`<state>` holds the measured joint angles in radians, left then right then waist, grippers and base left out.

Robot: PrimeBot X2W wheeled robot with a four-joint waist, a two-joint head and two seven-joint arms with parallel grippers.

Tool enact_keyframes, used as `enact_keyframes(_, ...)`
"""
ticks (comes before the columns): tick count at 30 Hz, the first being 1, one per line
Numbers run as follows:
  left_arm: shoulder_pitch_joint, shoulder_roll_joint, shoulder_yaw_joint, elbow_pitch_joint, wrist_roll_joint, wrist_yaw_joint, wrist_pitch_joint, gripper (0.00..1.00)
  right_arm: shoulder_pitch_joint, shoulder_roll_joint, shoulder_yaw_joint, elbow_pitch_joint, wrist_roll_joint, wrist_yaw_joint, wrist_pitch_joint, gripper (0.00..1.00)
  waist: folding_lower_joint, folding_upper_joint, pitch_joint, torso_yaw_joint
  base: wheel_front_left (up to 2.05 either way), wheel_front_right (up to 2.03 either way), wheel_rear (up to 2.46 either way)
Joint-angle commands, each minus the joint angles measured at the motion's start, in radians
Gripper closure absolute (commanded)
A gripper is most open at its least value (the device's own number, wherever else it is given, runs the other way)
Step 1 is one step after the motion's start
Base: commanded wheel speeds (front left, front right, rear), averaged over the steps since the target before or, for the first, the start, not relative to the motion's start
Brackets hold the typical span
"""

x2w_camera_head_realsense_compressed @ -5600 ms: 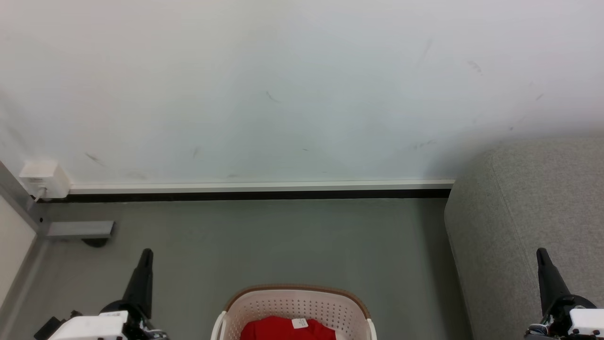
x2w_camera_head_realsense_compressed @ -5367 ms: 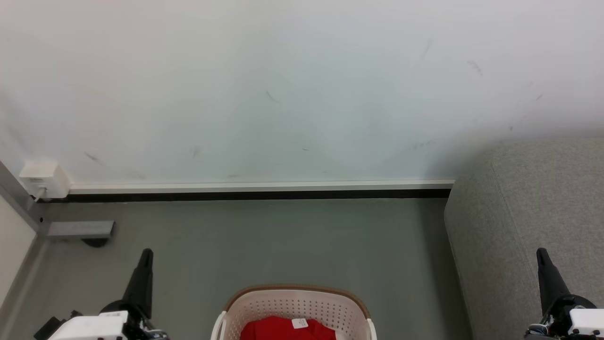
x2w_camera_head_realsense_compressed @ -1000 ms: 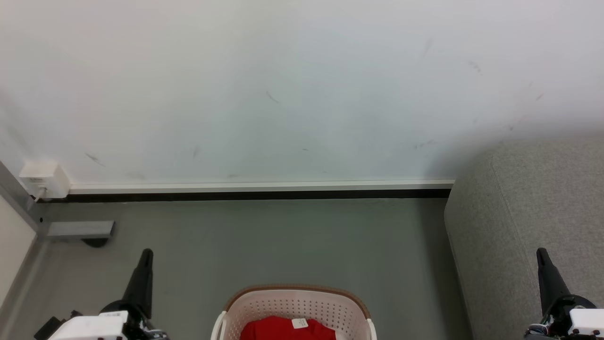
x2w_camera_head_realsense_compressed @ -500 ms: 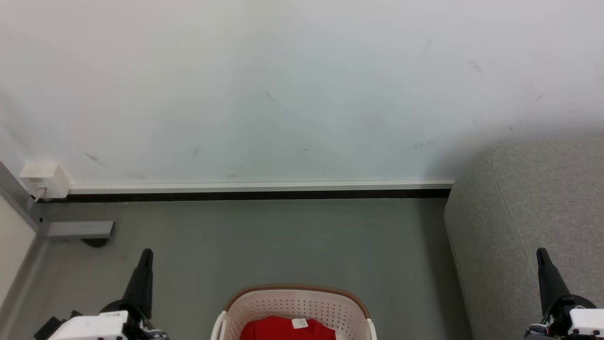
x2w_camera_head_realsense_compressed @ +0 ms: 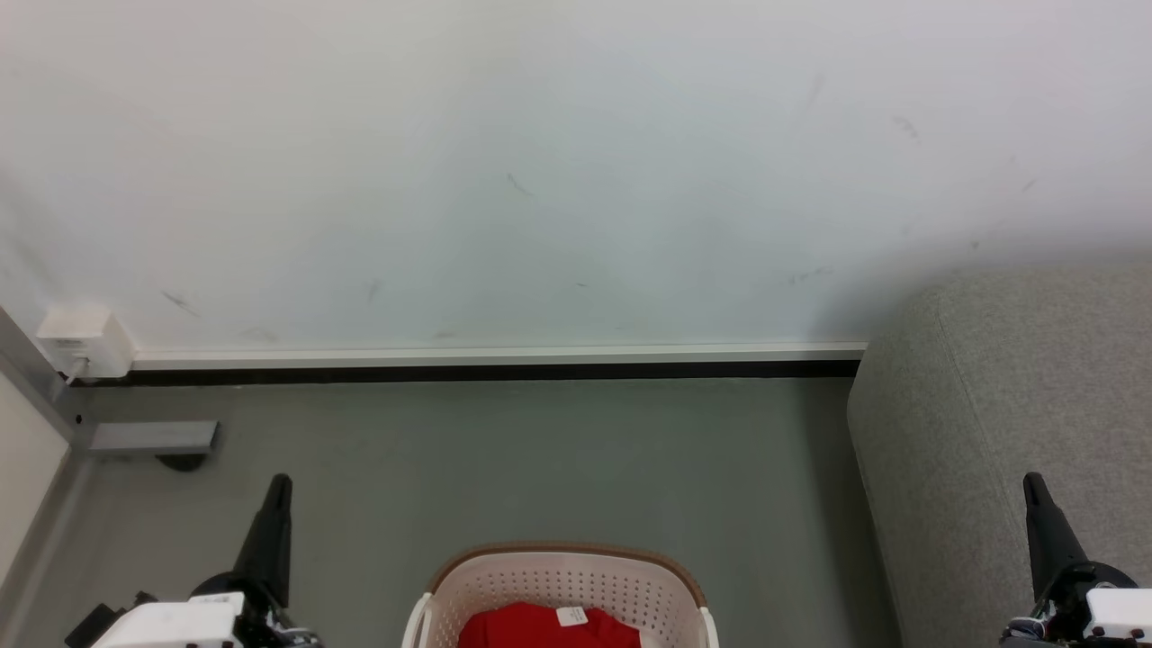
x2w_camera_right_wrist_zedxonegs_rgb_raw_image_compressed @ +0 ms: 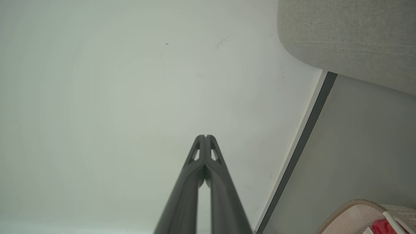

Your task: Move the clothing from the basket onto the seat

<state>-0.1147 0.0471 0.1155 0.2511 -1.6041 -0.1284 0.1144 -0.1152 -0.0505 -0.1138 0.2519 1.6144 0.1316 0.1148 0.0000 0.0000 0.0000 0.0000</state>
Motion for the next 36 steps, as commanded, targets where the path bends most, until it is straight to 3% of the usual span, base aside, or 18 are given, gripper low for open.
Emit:
enact_keyframes(1,-0.006,0.007,0.001,-0.002,-0.014,-0.002,0.004,1.00,-0.007,0.000,-0.004,0.001,-0.007,-0.002,0.003,1.00,0.0000,0.0000,0.000,0.000,0.00,0.00,0.00)
enact_keyframes(25,-0.006,0.007,0.001,-0.002,-0.014,-0.002,0.004,1.00,-0.007,0.000,-0.004,0.001,-0.007,-0.002,0.003,1.00,0.0000,0.0000,0.000,0.000,0.00,0.00,0.00)
enact_keyframes(26,0.000,0.000,0.000,0.000,0.000,0.000,-0.001,0.00,0.000,0.000,0.000,0.000,0.000,0.000,0.000,0.00,0.0000,0.0000,0.000,0.000,0.00,0.00,0.00)
enact_keyframes(27,0.004,-0.002,0.000,0.006,0.002,0.000,-0.002,1.00,0.003,0.001,0.002,0.006,0.000,0.000,-0.001,1.00,0.0000,0.0000,0.000,0.000,0.00,0.00,0.00)
enact_keyframes(28,0.011,-0.004,-0.001,0.014,0.002,0.002,-0.003,1.00,0.011,0.003,0.003,0.012,0.001,0.000,-0.001,1.00,0.0000,0.0000,0.000,0.000,0.00,0.00,0.00)
enact_keyframes(29,0.019,-0.006,-0.002,0.023,0.003,0.003,-0.003,0.00,0.019,0.006,0.004,0.020,0.001,0.000,-0.001,0.00,0.0000,0.0000,0.000,0.000,0.00,0.00,0.00)
enact_keyframes(36,0.016,-0.005,-0.009,0.019,-0.002,0.003,-0.040,0.00,0.017,0.005,0.030,-0.010,0.018,0.000,-0.031,0.00,0.0000,0.0000,0.001,0.001,0.00,0.00,0.00)
